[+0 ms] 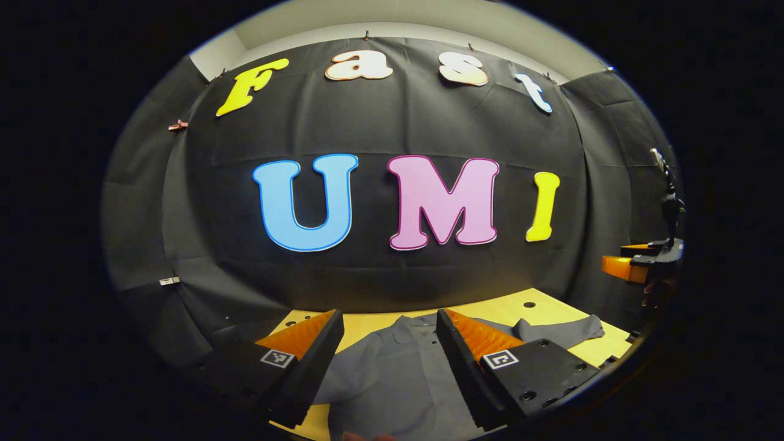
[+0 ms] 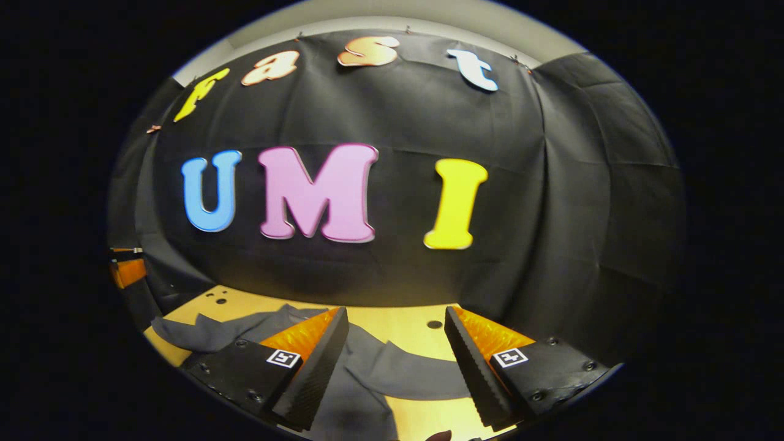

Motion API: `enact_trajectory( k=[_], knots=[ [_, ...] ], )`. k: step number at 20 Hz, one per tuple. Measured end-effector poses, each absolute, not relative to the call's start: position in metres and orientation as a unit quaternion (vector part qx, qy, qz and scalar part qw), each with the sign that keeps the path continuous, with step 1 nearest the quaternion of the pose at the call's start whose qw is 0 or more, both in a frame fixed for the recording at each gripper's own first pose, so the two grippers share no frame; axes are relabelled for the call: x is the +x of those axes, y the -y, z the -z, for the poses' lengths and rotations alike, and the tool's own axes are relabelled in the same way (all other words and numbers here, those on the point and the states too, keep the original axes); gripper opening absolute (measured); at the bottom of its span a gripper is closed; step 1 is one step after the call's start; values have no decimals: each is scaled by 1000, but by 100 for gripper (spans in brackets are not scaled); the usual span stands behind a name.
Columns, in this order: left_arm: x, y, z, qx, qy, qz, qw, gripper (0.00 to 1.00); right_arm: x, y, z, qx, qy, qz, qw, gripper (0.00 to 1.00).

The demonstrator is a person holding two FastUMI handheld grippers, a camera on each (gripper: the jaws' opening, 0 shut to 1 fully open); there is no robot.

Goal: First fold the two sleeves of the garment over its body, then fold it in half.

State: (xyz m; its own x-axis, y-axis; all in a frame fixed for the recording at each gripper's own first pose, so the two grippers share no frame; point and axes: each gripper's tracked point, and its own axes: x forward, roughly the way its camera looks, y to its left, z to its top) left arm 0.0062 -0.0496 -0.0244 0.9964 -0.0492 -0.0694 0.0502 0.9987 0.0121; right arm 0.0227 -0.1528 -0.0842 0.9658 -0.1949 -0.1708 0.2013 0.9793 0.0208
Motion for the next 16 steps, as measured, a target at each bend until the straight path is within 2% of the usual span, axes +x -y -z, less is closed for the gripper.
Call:
enact_trajectory(
  k=[7,16],
  knots=[
    [13,84,35,-4,-59,38,997,96,34,259,191,50,-163,161,972,98],
    [28,117,56,12,-105,23,994,96,50,325,326,85,-275,193,938,98]
  ],
)
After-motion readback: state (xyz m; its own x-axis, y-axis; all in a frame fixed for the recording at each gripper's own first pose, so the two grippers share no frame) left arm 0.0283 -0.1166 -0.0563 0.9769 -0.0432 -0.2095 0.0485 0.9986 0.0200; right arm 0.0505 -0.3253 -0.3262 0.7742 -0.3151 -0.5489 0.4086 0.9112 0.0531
